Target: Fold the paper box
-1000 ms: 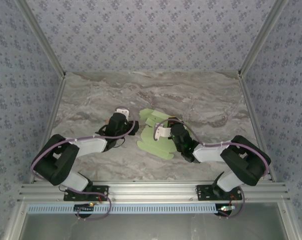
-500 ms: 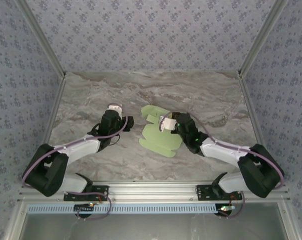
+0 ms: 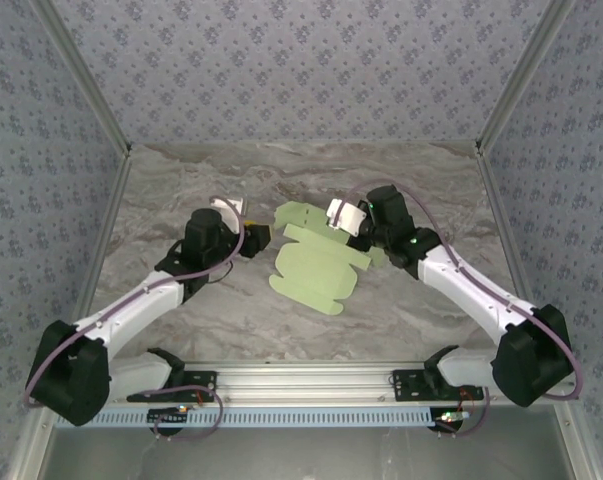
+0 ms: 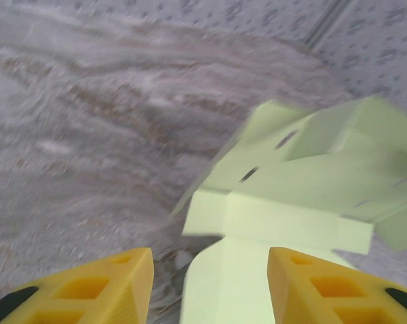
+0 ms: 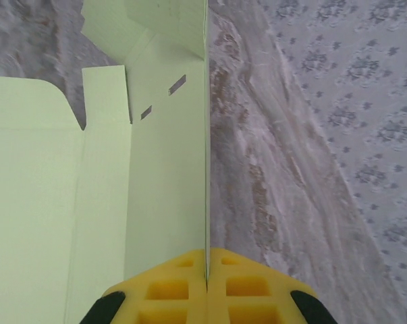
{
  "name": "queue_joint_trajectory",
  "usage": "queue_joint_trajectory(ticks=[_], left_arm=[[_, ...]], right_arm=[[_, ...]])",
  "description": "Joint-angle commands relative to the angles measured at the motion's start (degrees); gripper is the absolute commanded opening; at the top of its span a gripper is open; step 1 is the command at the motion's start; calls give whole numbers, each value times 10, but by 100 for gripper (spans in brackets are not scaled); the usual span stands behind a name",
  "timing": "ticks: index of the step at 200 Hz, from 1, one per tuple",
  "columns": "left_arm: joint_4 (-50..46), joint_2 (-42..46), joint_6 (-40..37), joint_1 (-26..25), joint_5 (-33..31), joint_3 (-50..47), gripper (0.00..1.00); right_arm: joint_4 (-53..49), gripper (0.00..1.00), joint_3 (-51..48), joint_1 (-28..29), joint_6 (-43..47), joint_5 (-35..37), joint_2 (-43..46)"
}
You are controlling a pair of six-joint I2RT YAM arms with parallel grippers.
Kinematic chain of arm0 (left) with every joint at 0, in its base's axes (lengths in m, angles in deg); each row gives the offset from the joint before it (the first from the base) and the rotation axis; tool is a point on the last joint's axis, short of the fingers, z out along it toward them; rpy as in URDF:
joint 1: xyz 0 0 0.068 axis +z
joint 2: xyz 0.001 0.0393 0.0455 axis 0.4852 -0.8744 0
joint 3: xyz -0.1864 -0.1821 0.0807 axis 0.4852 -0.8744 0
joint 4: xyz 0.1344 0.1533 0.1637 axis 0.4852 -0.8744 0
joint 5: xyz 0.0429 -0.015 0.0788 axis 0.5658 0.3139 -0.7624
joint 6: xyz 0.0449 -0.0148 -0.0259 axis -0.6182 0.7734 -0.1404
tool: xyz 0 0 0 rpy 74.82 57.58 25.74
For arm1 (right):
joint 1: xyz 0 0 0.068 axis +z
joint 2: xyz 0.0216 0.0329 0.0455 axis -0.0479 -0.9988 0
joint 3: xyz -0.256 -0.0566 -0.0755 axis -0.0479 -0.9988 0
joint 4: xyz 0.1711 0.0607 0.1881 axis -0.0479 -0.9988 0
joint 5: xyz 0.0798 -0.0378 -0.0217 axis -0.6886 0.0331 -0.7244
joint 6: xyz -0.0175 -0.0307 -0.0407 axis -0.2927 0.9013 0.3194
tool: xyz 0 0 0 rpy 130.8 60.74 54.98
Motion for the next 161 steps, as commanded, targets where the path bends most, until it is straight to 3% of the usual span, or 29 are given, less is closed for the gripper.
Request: queue_joint_trajectory(ticks=[1, 75, 116, 161], left_arm=[[-75, 13, -38, 1, 74, 61, 50], [-235, -60, -46, 2, 236, 232, 55], [-239, -97, -41, 1, 242, 269, 56], [-236, -124, -56, -1, 206, 284, 56]], right_arm=[[-115, 0, 46, -7, -49, -68, -11], [-180, 0, 117, -33, -79, -150, -24], [-192, 0, 146, -42, -86, -163, -31], [-194, 0, 151, -42, -86, -165, -31]])
